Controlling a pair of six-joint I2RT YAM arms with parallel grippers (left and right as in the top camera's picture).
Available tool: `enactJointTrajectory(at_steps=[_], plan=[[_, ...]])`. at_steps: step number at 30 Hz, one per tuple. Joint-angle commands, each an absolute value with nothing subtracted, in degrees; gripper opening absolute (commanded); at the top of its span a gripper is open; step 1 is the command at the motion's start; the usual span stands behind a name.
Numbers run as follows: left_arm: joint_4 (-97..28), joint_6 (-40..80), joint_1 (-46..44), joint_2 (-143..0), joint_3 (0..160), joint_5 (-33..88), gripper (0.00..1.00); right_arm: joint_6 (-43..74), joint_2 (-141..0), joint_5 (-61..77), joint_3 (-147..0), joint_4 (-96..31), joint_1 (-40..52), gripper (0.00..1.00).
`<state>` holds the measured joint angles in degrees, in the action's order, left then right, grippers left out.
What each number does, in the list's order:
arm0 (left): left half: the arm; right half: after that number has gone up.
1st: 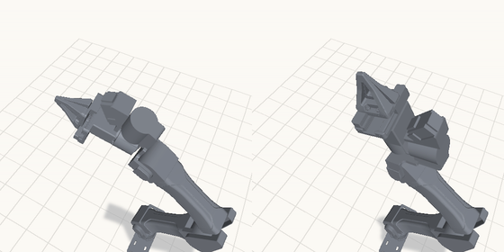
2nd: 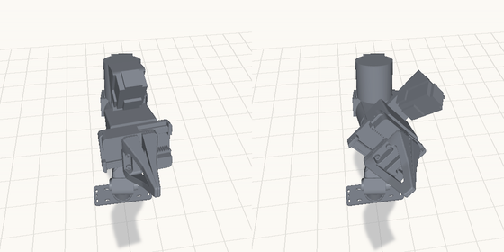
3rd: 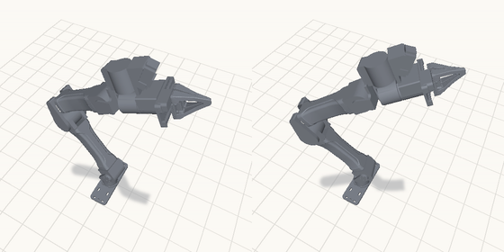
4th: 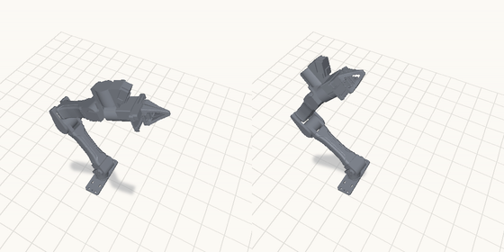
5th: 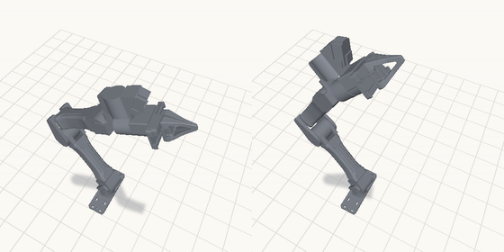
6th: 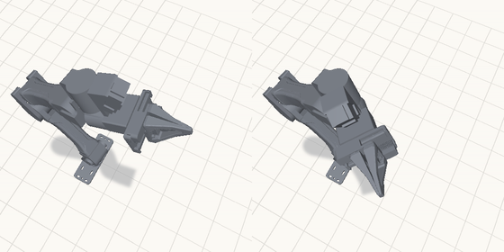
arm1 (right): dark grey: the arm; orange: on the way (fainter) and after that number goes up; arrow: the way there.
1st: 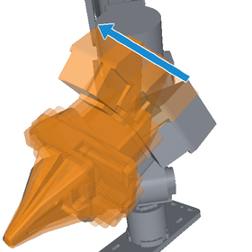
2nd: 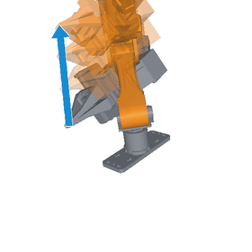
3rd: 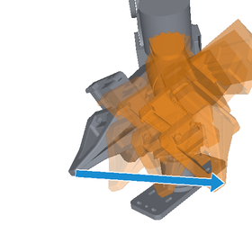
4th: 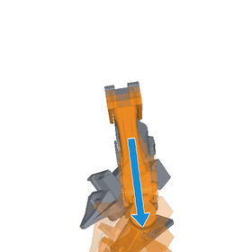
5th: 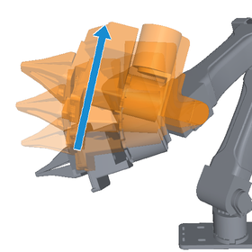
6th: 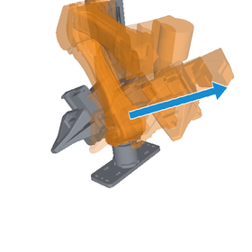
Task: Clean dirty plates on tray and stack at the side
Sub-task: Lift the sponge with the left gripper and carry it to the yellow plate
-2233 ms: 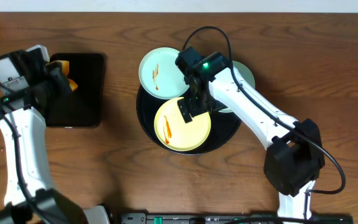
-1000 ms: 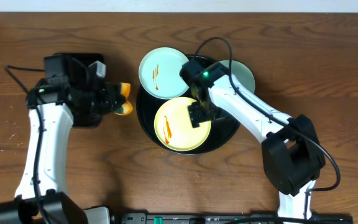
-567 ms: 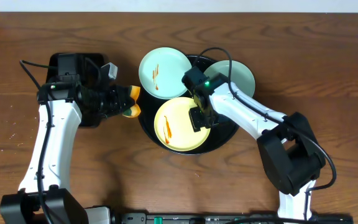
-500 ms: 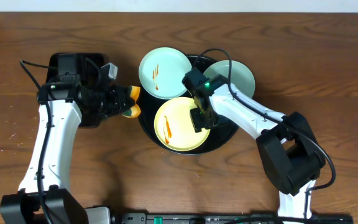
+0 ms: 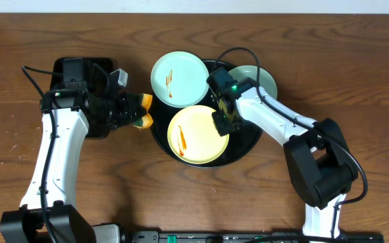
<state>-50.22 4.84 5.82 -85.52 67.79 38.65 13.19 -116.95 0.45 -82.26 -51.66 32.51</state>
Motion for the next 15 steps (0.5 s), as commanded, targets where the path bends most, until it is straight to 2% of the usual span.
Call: enactJointTrajectory(at_steps=[1,10,15], plan=[[-50.5,4.8,5.7,-85.7,68.5,39.0,0.08,10.2,-117.3,0.5,-81.3,-51.6,33.5,0.46],[-50.5,4.8,5.7,-85.7,68.5,39.0,0.07,10.2,-117.3,0.4,-80.9,-52.0,33.5,0.33],[-51.4,4.8,5.0,-85.7,68.5,39.0,0.07,10.2,-117.3,0.7,-80.9,-51.4,33.2,0.17]])
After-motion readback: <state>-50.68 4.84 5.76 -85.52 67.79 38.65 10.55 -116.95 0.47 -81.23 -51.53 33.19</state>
